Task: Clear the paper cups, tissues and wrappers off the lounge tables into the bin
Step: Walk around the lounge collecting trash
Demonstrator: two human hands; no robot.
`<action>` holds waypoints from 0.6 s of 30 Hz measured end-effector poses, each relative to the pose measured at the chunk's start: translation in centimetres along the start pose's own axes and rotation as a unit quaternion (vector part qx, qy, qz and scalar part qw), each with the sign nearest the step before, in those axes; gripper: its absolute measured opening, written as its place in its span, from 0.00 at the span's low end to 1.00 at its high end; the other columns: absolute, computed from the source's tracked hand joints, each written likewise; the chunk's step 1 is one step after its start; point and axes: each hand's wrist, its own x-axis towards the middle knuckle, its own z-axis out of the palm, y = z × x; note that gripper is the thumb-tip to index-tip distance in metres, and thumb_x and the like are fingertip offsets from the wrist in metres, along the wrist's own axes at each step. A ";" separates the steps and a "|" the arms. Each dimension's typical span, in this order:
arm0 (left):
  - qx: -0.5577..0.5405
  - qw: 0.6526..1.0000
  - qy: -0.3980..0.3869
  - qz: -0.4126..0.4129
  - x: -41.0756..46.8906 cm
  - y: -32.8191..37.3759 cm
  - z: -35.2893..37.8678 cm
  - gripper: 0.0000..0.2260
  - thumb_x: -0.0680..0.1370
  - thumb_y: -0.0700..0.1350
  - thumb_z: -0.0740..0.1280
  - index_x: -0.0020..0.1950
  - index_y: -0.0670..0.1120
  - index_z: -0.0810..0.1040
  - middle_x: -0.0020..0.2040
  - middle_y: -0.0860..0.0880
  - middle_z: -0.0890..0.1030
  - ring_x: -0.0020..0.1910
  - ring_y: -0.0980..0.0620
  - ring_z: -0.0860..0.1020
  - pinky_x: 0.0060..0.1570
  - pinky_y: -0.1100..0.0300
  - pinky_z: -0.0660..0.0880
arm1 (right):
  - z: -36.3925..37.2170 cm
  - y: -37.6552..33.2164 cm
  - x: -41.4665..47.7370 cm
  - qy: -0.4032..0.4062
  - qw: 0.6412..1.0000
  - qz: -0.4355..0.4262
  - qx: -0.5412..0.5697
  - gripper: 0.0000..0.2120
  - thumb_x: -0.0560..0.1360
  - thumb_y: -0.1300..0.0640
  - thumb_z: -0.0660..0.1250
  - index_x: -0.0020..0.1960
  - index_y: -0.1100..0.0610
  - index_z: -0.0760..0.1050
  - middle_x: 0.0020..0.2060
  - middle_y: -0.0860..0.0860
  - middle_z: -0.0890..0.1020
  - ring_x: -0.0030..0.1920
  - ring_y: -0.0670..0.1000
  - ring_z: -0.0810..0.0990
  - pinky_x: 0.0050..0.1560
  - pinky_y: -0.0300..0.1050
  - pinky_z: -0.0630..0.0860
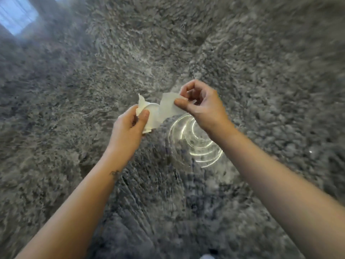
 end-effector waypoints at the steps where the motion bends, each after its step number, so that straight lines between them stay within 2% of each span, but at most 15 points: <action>1: -0.016 1.000 -0.024 -0.002 -0.8 2.9 0.6 0.08 0.80 0.45 0.60 0.46 0.56 0.76 0.42 0.44 0.79 0.39 0.51 0.75 0.40 0.54 0.71 | -1.2 -2.5 -1.3 0.012 1.000 0.018 -0.006 0.12 0.68 0.66 0.72 0.37 0.52 0.72 0.32 0.48 0.74 0.33 0.42 0.71 0.37 0.33 0.68; 4: -0.085 0.991 -0.107 -0.005 -3.6 12.6 1.3 0.08 0.81 0.46 0.59 0.47 0.53 0.77 0.38 0.53 0.78 0.36 0.59 0.75 0.35 0.64 0.73 | -4.8 -10.4 -5.2 0.071 0.995 0.068 -0.028 0.12 0.68 0.66 0.72 0.37 0.53 0.71 0.31 0.47 0.74 0.31 0.39 0.70 0.34 0.30 0.67; 5: -0.093 0.987 -0.132 -0.002 -4.5 15.9 1.1 0.08 0.80 0.49 0.60 0.46 0.53 0.78 0.38 0.53 0.78 0.35 0.58 0.75 0.35 0.64 0.72 | -6.0 -13.2 -6.4 0.088 0.993 0.077 -0.028 0.12 0.68 0.65 0.72 0.36 0.53 0.71 0.30 0.46 0.74 0.30 0.38 0.70 0.33 0.30 0.66; 8: -0.072 0.980 -0.186 0.026 -7.2 25.5 -0.1 0.10 0.73 0.59 0.63 0.45 0.54 0.77 0.38 0.46 0.77 0.36 0.53 0.72 0.36 0.56 0.68 | -8.8 -22.3 -9.6 0.123 0.988 0.078 -0.040 0.12 0.68 0.63 0.74 0.37 0.51 0.71 0.32 0.45 0.74 0.31 0.39 0.70 0.35 0.30 0.67; 11: -0.031 0.975 -0.209 0.075 -9.5 35.7 -2.0 0.01 0.75 0.52 0.66 0.45 0.58 0.76 0.36 0.52 0.77 0.35 0.56 0.72 0.36 0.56 0.69 | -11.4 -32.2 -12.1 0.180 0.981 0.053 -0.051 0.13 0.69 0.64 0.73 0.39 0.50 0.72 0.34 0.44 0.75 0.33 0.38 0.70 0.38 0.29 0.67; 13: -0.011 0.969 -0.220 0.114 -10.8 42.5 -3.5 0.07 0.77 0.44 0.66 0.45 0.58 0.75 0.34 0.58 0.77 0.33 0.61 0.71 0.36 0.65 0.68 | -13.2 -38.9 -13.8 0.226 0.972 0.039 -0.048 0.09 0.71 0.62 0.70 0.41 0.50 0.73 0.34 0.42 0.75 0.35 0.37 0.72 0.39 0.27 0.67; 15: 0.015 0.961 -0.229 0.156 -11.9 49.3 -5.2 0.08 0.78 0.42 0.65 0.46 0.57 0.75 0.33 0.63 0.76 0.31 0.64 0.72 0.33 0.72 0.66 | -15.4 -45.0 -15.8 0.278 0.958 0.038 -0.050 0.07 0.72 0.61 0.70 0.44 0.51 0.74 0.35 0.43 0.76 0.36 0.38 0.72 0.40 0.28 0.67; 18: 0.037 0.947 -0.249 0.197 -13.3 58.2 -7.2 0.05 0.78 0.44 0.64 0.48 0.54 0.76 0.31 0.59 0.75 0.30 0.63 0.70 0.31 0.72 0.65 | -18.7 -52.4 -18.7 0.326 0.941 0.053 -0.074 0.09 0.72 0.60 0.70 0.46 0.48 0.73 0.38 0.43 0.77 0.39 0.39 0.73 0.42 0.28 0.68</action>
